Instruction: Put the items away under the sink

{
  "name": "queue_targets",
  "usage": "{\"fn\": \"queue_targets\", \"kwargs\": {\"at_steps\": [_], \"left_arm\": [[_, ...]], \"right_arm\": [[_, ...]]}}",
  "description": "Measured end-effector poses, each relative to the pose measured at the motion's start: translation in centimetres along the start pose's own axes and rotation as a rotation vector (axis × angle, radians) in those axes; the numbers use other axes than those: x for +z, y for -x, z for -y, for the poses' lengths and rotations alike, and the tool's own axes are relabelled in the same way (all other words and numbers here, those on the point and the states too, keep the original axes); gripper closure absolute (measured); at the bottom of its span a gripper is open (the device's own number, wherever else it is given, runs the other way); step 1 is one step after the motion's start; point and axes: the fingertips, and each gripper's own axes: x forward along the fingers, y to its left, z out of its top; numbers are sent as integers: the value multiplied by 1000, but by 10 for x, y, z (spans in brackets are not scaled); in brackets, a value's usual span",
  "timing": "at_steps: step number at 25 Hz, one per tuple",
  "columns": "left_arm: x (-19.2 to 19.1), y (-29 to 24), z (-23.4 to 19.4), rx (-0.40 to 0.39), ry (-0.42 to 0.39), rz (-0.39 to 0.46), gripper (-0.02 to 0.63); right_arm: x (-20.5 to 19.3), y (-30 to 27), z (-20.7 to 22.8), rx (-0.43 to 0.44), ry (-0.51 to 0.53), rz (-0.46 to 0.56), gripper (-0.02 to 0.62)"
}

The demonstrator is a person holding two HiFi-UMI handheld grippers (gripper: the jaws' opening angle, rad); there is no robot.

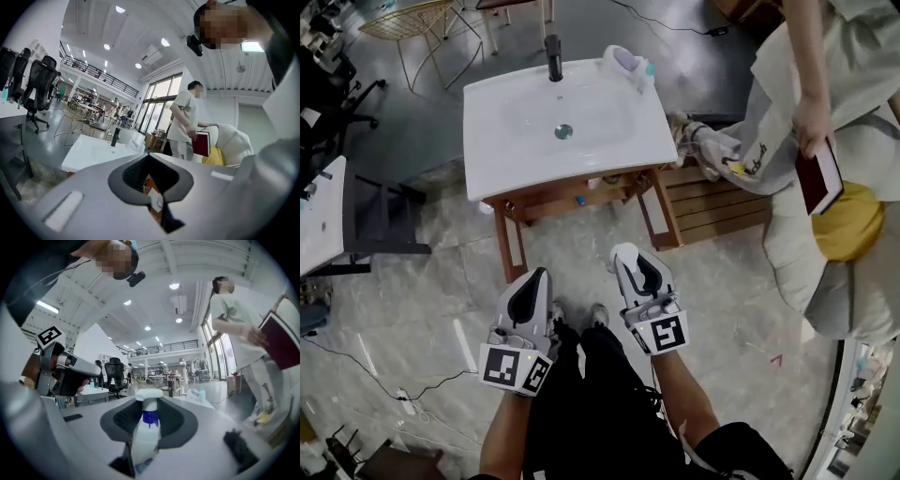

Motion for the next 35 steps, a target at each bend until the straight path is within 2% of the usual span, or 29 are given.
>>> {"fn": "queue_targets", "kwargs": {"at_steps": [3, 11, 16, 22, 28, 35], "left_arm": [[-16, -11, -11, -17, -1, 2, 600], [-66, -40, -51, -36, -18, 43, 600], [-113, -58, -79, -35, -1, 44, 600], [-166, -77, -97, -29, -27, 37, 600], [-232, -97, -104, -70, -40, 61, 601], [-291, -108, -130, -48, -79, 124, 601]], "right_arm": [[-24, -13, 0, -8, -23, 6, 488], [-93, -55, 6, 4, 5, 30, 488], [-146, -80, 10, 3, 7, 34, 488], [-212, -104, 23, -11, 12, 53, 488], [-279, -116, 32, 5, 18, 66, 489], [-341, -128, 34, 12, 36, 81, 488]]}}
